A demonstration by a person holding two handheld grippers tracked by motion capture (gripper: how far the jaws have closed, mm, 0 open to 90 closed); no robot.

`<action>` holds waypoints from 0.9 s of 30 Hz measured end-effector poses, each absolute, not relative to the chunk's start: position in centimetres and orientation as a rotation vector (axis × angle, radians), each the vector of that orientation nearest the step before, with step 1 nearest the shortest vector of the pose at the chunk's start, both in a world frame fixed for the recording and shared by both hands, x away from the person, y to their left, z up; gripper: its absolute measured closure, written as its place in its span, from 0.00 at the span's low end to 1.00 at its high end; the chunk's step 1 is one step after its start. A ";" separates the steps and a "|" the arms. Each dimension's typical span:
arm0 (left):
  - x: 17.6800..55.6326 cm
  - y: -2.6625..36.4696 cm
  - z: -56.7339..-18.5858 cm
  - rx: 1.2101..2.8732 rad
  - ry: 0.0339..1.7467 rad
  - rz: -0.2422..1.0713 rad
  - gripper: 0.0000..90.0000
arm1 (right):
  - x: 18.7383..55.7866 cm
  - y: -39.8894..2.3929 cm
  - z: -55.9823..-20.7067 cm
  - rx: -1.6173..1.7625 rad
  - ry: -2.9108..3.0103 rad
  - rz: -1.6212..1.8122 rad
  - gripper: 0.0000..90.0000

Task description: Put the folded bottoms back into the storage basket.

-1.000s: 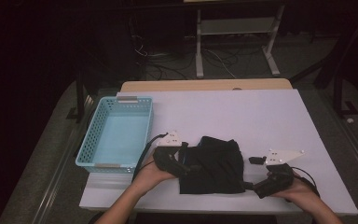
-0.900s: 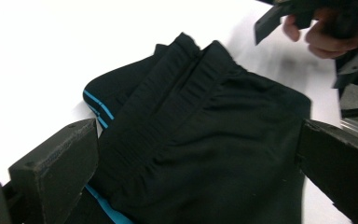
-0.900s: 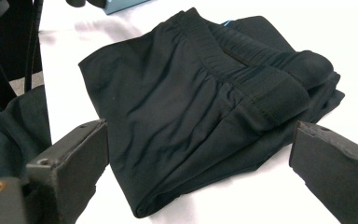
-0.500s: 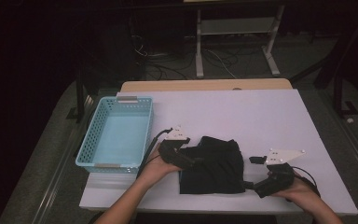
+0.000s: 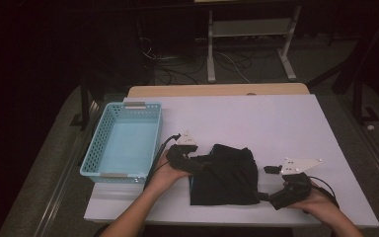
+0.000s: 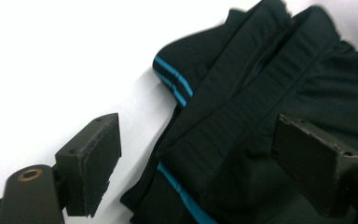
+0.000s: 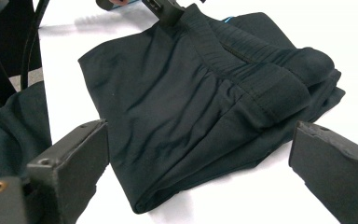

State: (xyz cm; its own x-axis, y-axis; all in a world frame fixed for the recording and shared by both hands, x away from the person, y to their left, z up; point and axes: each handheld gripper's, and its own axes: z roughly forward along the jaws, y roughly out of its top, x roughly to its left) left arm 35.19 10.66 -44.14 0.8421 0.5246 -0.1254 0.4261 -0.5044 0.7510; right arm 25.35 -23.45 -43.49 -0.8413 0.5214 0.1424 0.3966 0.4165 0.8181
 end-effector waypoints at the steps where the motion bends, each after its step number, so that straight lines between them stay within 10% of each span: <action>1: 35.2 10.7 -44.3 2.185 0.691 0.146 0.21 | 25.3 -23.5 -43.5 0.822 2.529 1.404 0.06; 27: 35.4 11.2 -45.1 2.241 0.781 0.169 0.30 | 25.3 -23.5 -43.5 0.821 2.534 1.407 0.06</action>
